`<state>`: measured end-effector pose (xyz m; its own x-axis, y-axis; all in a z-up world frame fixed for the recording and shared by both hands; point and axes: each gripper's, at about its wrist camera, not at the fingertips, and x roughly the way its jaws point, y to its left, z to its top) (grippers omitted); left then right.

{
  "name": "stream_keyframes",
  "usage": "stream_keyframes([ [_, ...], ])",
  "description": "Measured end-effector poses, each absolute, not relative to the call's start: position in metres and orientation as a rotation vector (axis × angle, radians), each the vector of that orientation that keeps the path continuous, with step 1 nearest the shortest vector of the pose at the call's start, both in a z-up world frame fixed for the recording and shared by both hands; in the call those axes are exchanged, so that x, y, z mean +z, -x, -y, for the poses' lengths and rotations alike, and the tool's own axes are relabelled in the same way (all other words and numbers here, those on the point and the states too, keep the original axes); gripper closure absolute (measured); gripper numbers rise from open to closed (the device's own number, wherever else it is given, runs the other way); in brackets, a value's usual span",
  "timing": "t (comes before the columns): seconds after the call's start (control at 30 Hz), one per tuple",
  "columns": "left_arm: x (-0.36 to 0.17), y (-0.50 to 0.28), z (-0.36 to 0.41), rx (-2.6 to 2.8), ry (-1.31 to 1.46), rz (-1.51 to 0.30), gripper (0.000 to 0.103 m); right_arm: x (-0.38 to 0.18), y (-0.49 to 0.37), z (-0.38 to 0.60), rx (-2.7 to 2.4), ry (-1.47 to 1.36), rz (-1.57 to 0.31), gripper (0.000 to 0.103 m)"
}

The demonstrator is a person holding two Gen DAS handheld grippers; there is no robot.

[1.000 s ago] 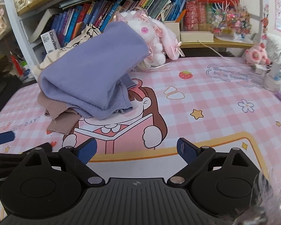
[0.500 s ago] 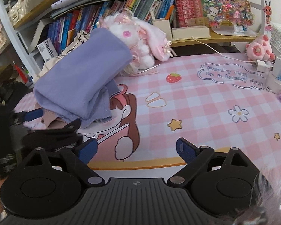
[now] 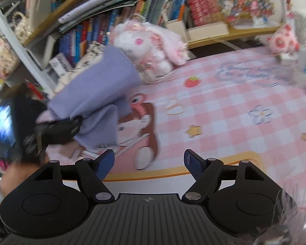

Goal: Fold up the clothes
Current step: 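Reach both tools to the lavender sweater and grasp its hem, then lift the sweater off the pile with both grippers and shake it open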

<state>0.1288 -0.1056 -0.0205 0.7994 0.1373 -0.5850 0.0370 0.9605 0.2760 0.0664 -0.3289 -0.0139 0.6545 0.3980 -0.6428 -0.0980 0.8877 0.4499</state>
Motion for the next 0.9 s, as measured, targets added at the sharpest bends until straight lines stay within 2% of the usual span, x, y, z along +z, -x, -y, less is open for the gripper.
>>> stream_keyframes([
  [0.13, -0.001, -0.057, 0.089, 0.012, -0.281, -0.621, 0.094, -0.020, -0.072, 0.315, 0.405, -0.492, -0.843, 0.028],
  [0.4, 0.005, 0.037, 0.073, 0.024, -0.254, -0.645, 0.094, -0.037, -0.070, 0.282, 0.531, -0.478, -0.947, 0.028],
  [0.67, 0.005, 0.068, 0.073, 0.052, -0.239, -0.653, 0.094, -0.058, -0.052, 0.274, 0.545, -0.519, -1.102, 0.028],
  [0.8, 0.014, 0.071, 0.060, 0.050, -0.082, -0.669, 0.094, -0.066, -0.049, 0.281, 0.573, -0.626, -1.158, 0.028],
  [0.83, 0.014, 0.070, 0.057, 0.050, -0.063, -0.674, 0.094, -0.069, -0.050, 0.283, 0.580, -0.663, -1.171, 0.036],
  [0.87, 0.014, 0.070, 0.056, 0.051, -0.063, -0.679, 0.094, -0.070, -0.050, 0.284, 0.587, -0.698, -1.177, 0.060],
  [0.9, 0.014, 0.070, 0.056, 0.059, -0.085, -0.685, 0.094, -0.069, -0.050, 0.285, 0.599, -0.717, -1.170, 0.073],
])
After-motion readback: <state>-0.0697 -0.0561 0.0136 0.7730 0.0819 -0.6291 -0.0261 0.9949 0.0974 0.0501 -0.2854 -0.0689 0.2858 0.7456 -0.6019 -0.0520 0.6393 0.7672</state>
